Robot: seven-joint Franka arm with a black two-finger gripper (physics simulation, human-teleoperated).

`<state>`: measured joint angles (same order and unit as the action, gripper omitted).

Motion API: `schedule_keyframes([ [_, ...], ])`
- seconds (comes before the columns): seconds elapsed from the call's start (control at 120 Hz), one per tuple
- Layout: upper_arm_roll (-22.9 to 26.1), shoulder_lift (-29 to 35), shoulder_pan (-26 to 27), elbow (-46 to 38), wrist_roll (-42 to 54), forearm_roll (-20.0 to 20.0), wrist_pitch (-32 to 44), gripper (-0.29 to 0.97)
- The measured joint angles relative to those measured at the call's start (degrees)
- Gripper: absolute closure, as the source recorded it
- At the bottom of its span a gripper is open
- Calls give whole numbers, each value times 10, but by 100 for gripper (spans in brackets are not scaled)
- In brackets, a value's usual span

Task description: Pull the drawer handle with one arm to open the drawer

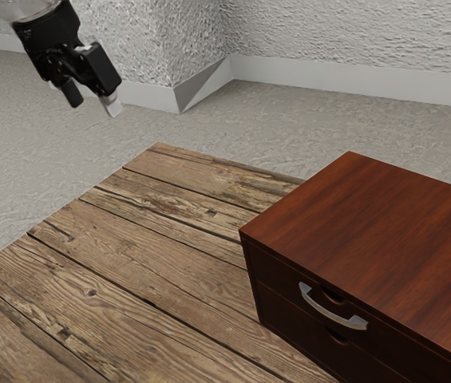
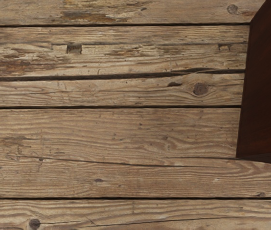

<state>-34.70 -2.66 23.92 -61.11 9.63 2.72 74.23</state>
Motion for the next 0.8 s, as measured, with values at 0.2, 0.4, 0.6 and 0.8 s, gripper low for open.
schedule_keyframes([
  [0.2, -184, -4, 219, 1, -5, -1, 15, 0],
  [0.4, -216, -16, 250, -44, -10, 0, 29, 0],
  [0.6, -208, -6, 262, -115, -14, -2, 42, 0],
  [0.8, -194, 9, 258, -137, -17, -11, 73, 0],
])
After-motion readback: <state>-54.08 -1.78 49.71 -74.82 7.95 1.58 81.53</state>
